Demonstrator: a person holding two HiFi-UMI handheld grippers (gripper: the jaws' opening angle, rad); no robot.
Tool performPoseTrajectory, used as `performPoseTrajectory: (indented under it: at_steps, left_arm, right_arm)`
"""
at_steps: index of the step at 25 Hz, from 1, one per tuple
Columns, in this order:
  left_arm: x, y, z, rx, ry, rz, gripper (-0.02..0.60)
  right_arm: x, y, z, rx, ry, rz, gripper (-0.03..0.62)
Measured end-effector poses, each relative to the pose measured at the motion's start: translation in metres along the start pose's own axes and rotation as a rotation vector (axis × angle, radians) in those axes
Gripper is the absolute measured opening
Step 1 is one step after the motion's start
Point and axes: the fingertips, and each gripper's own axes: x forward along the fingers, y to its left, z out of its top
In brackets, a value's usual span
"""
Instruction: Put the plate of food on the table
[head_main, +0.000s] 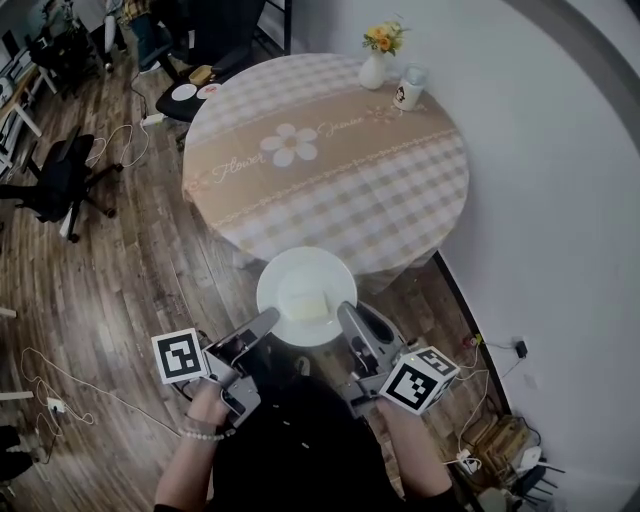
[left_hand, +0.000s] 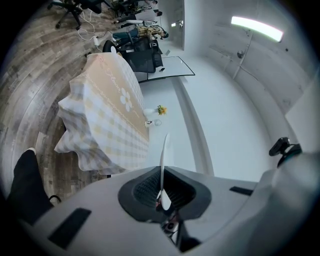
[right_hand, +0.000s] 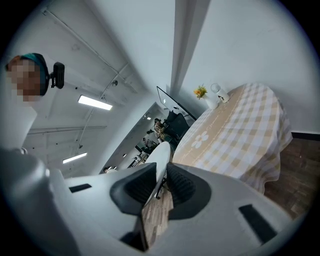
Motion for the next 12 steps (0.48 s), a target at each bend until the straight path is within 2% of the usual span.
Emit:
performPoseTrajectory:
  at_steps: [6,12]
  left_arm:
    - [0.010,0.005,0.007,0.007,0.041,-0.006,0.008]
    - [0.035,0.001,0.025,0.014,0.077,-0.019,0.008]
  right_arm:
    - [0.003,-0.009,0.001,0.011,-0.034,-0.030,0.044]
    - [0.016,-0.021,0.024,0.014,-0.072,-0.057,0.043]
